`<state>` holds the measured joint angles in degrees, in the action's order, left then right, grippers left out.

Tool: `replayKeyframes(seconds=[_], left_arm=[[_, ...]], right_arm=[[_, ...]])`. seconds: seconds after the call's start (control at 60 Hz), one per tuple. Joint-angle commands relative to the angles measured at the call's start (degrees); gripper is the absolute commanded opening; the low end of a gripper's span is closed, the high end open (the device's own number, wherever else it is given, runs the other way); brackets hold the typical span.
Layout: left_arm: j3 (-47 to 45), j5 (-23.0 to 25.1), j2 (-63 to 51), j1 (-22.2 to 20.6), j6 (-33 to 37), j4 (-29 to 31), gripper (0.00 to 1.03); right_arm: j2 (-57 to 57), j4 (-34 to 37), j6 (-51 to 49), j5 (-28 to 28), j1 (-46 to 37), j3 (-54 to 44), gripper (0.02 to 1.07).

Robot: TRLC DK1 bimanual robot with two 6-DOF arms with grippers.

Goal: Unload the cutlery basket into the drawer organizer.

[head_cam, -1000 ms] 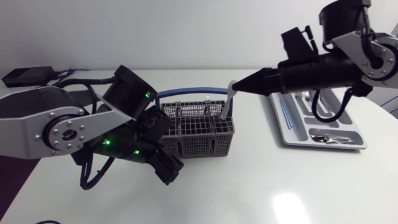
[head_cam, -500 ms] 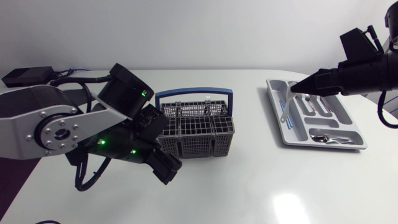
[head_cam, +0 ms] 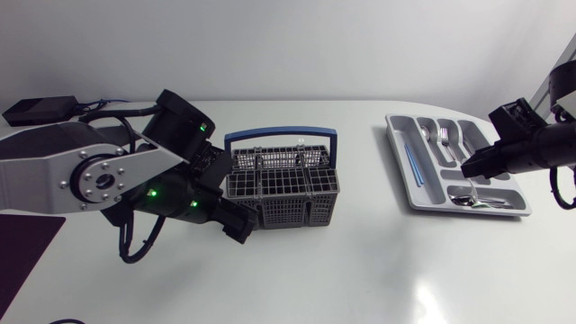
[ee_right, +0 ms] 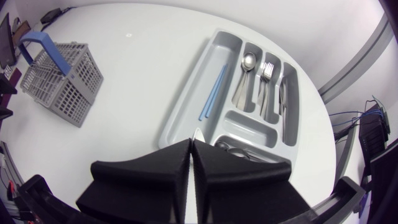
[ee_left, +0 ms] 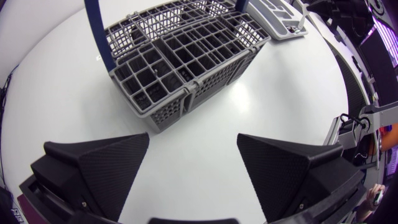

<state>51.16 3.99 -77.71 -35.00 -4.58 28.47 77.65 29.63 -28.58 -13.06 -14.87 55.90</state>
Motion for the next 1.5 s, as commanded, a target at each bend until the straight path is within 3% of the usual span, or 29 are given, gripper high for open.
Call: replayKeyframes(seconds=[0.0,0.283,0.55,1.017,1.4,1.483], left_arm=[[-1.8,-0.2,-1.6,0.6,-2.0,-0.7,0.99],[-2.6,-2.6,-4.8,3.0,-3.2,-3.3,0.99],[-3.0,-2.6,-5.8,8.5,-2.2,-6.8,0.99],[-2.1,-2.6,-8.9,14.1,-1.2,-10.2,0.99],[-5.9,-2.6,3.2,11.4,0.1,-3.2,0.99],[-6.4,-2.6,5.2,11.1,0.4,-1.7,0.99]], right_arm=[[2.5,-2.7,-3.2,2.5,-1.1,-2.6,0.08],[8.5,-11.3,-6.3,6.9,-4.6,-4.6,0.08],[10.8,-18.0,-9.0,11.1,-5.1,-6.9,0.08],[11.3,-24.4,-12.9,18.3,-4.7,-9.5,0.08],[19.6,-34.5,-14.8,21.5,-4.5,-10.1,0.09],[20.4,-36.0,-14.8,21.5,-4.6,-10.4,0.17]])
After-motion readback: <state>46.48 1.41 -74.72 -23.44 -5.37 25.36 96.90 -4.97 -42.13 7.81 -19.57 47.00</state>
